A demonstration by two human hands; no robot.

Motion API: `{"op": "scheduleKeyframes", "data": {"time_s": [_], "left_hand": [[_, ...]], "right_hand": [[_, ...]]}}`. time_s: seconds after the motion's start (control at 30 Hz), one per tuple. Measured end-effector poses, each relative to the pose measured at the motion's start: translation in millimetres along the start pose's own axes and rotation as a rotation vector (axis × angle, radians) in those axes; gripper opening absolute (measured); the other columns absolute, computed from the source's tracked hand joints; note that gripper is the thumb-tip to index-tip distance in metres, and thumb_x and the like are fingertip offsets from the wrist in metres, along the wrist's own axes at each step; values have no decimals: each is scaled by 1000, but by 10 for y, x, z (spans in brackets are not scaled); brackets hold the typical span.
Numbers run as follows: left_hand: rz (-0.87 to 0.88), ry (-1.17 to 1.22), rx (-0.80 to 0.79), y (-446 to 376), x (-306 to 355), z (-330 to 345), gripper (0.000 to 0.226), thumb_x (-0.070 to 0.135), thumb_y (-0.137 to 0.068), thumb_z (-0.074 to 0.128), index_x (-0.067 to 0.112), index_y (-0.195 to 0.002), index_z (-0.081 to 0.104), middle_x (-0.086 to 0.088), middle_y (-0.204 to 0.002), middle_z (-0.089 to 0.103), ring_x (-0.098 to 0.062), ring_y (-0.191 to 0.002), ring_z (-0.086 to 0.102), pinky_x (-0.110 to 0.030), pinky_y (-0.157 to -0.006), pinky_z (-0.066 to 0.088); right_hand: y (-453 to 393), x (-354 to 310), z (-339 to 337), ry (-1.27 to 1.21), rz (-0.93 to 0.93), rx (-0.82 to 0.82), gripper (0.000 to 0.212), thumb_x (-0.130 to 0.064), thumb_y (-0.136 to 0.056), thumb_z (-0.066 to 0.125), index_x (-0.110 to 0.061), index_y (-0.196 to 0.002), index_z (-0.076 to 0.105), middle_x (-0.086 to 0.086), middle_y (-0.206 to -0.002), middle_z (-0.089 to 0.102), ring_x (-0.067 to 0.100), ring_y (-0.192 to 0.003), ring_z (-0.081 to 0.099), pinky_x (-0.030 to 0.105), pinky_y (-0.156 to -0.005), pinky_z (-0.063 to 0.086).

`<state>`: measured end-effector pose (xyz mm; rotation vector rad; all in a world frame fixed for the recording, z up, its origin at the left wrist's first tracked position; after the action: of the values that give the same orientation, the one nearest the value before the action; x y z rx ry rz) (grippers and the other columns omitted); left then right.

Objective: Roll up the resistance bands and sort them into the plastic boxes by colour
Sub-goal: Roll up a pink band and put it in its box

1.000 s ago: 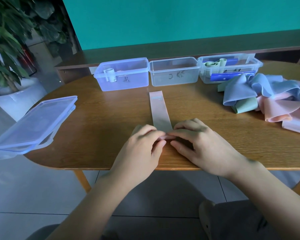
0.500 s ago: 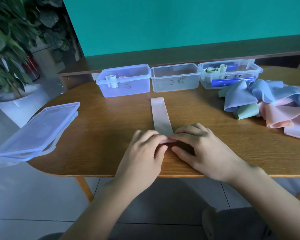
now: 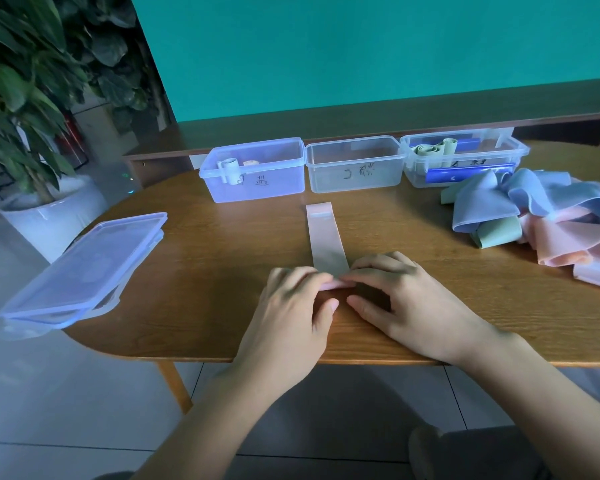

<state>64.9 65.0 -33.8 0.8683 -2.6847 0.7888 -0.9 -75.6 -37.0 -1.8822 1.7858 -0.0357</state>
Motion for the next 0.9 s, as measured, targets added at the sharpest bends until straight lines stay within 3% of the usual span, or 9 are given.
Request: {"op": "scheduleKeyframes", "data": {"time_s": [0.2, 0.5, 0.73, 0.9], "left_hand": [[-23, -13, -53, -55, -46, 29, 36, 44, -101, 48, 31, -134, 57, 16, -136, 53, -6, -126, 36, -30, -108, 37], [-2, -18, -24, -62, -32, 17, 34, 43, -101, 48, 33, -132, 58, 16, -136, 52, -5, -126, 35, -29, -108, 36], [-34, -25, -74, -142, -80, 47, 38, 44, -102, 44, 35, -138, 50, 19, -141, 47, -6, -129, 32, -32, -112, 33], [-37, 21, -38, -168, -77, 10, 40, 41, -101, 52, 31, -139, 52, 15, -140, 46, -7, -129, 32, -34, -113, 35]], "right_hand": [[-16, -50, -26, 7, -21, 23, 33, -51, -99, 46, -51, -131, 56, -23, -124, 53, 6, -114, 48, 36, -99, 46], [-68, 34, 54, 28, 28, -26, 44, -60, -96, 38, -45, -134, 55, -23, -133, 51, 6, -122, 44, 41, -103, 44], [-91, 9, 49, 3, 22, -5, 34, -56, -98, 41, -57, -132, 42, -25, -129, 50, 6, -117, 46, 38, -101, 45], [-156, 49, 72, 22, 55, -18, 35, -57, -96, 41, -57, -131, 44, -24, -133, 50, 8, -120, 47, 36, -100, 40]]}}
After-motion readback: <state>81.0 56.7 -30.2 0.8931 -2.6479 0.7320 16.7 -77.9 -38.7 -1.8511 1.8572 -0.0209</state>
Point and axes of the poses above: each hand's wrist, its own y-axis away from the middle knuckle, its own z-axis out of the palm, x = y × z, the point moved 8 cm from there along -y, towards the middle knuckle
